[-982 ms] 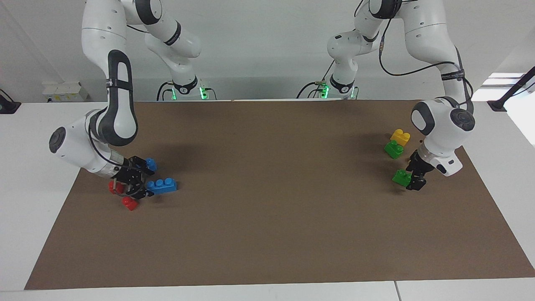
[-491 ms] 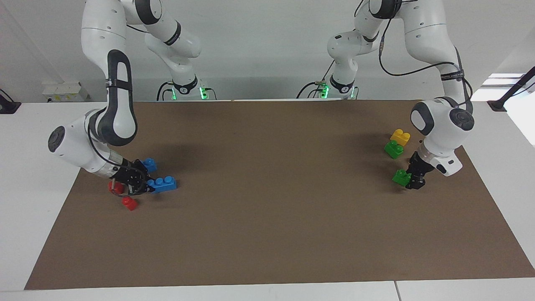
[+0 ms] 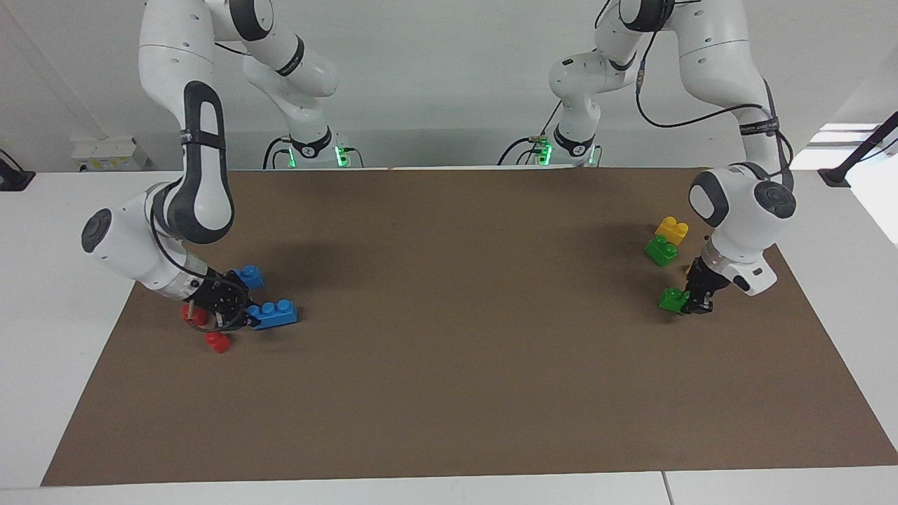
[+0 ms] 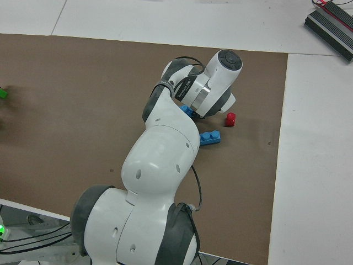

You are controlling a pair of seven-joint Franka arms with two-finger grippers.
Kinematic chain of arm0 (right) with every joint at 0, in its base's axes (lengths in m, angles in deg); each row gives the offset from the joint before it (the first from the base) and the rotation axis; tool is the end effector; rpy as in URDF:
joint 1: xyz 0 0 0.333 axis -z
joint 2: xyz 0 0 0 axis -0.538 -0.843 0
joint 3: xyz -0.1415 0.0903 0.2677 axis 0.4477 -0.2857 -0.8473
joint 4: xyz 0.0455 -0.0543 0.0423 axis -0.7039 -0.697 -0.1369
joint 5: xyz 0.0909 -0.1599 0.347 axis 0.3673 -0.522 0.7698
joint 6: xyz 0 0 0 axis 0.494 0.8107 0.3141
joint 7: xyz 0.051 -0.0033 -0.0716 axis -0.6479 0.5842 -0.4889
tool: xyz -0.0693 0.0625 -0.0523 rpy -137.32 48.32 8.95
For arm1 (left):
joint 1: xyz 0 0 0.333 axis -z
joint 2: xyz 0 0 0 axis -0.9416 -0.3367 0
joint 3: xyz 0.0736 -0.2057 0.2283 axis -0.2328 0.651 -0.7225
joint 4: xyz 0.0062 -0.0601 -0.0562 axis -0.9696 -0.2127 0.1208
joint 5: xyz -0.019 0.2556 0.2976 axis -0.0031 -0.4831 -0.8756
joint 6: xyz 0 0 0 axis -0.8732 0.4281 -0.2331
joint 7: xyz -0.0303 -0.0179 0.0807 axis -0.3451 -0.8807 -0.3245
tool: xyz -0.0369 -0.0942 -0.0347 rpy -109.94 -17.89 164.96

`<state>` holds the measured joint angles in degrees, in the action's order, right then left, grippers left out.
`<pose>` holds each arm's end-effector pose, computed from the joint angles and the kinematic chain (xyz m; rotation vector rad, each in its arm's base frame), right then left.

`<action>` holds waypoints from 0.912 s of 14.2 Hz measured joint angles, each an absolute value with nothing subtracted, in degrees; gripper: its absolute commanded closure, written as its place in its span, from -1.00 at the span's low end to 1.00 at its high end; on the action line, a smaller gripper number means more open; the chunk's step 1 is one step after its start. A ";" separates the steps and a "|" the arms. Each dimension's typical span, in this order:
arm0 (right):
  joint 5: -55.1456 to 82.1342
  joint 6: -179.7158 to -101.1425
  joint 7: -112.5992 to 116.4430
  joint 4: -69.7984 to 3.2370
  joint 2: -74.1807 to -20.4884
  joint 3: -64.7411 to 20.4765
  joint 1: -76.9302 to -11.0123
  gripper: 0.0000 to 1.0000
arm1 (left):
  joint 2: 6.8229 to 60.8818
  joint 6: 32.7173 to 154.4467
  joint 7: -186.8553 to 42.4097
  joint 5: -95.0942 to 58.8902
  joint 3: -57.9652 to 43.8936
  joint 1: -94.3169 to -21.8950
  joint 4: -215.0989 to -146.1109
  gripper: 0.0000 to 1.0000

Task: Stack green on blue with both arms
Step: 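Close the left gripper on the green brick while the right gripper grasps the blue brick, then lift the green brick with the left gripper while the right gripper brings the blue brick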

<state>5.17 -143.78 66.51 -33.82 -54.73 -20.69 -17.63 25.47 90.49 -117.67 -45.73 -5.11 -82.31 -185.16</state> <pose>0.6275 -0.0874 0.3186 -2.1934 1.7912 0.3469 0.6068 0.0776 0.3102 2.6064 1.7108 0.0818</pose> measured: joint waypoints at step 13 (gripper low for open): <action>6.76 -140.66 91.83 -21.68 -53.02 -21.19 -33.57 1.00 | 33.98 74.74 -129.43 -43.57 -3.51 -78.38 -178.95 1.00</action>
